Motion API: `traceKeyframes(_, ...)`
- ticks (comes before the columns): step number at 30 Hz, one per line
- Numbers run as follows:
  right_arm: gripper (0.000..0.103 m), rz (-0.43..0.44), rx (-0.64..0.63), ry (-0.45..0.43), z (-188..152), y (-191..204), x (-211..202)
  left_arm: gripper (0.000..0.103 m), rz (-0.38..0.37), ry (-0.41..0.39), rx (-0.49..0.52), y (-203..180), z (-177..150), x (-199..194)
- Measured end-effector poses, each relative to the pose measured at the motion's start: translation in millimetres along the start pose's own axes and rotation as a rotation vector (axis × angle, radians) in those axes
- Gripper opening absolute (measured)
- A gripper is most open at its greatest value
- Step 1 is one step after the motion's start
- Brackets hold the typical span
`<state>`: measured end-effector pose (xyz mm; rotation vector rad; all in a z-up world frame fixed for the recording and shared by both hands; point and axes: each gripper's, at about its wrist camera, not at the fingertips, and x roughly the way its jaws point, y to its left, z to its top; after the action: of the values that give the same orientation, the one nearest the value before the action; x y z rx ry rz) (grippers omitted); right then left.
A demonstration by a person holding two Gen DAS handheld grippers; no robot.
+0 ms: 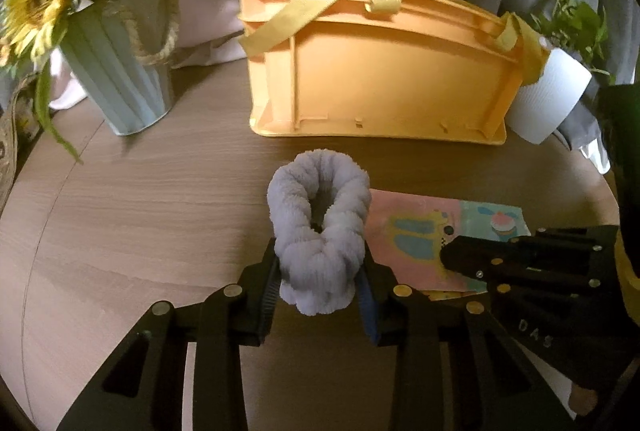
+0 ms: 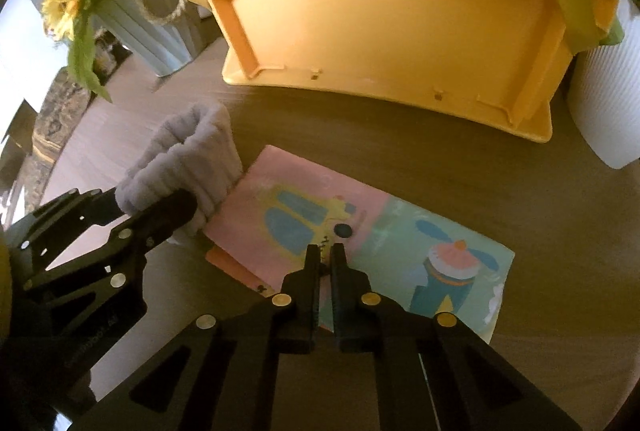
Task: Organize soft objects
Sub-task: 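Grasp the white scrunchie with the left gripper while the right grasps the picture book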
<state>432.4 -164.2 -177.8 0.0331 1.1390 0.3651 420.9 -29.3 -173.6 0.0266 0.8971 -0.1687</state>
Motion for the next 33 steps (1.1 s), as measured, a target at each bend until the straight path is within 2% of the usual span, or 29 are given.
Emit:
traceKeyframes(3, 0.009, 0.028, -0.019, 0.001, 0.9, 6.9, 1.4, 0.035, 0.019, 0.000, -0.008, 4.1, -3.3, -5.6)
traceKeyframes(4, 0.013, 0.032, -0.035, 0.005, 1.0, 10.1, 1.9, 0.035, 0.034, -0.003, -0.009, 6.0, -5.0, -9.0)
traceKeyframes(5, 0.030, 0.027, -0.054, 0.001, 0.3, 14.7, 2.2, 0.034, 0.042, -0.006, -0.011, 7.5, -6.0, -11.1)
traceKeyframes(7, 0.055, 0.031, -0.099, -0.023, 1.4, 23.8, 1.3, 0.033, 0.058, -0.014, -0.018, 12.3, -8.4, -16.0)
traceKeyframes(9, 0.056, 0.019, -0.139, -0.056, 1.5, 32.7, -1.7, 0.033, 0.064, -0.010, -0.028, 18.6, -10.0, -15.8)
traceKeyframes(19, 0.056, 0.021, -0.240, 0.002, 9.3, 59.2, 24.3, 0.032, 0.076, -0.008, -0.058, 28.4, -13.4, -15.5)
traceKeyframes(21, 0.054, 0.022, -0.228, 0.000, 9.7, 58.9, 24.1, 0.032, 0.072, -0.007, -0.061, 27.9, -13.2, -14.7)
traceKeyframes(26, 0.016, 0.057, -0.190, -0.001, 10.0, 53.3, 23.0, 0.032, 0.058, -0.007, -0.073, 28.3, -13.3, -14.1)
traceKeyframes(28, 0.009, 0.080, -0.157, 0.007, 12.2, 50.0, 23.8, 0.031, 0.052, -0.011, -0.077, 28.3, -12.6, -15.0)
traceKeyframes(33, 0.006, 0.091, -0.121, -0.010, 15.0, 44.7, 18.5, 0.030, 0.038, -0.026, -0.057, 20.8, -11.8, -19.5)
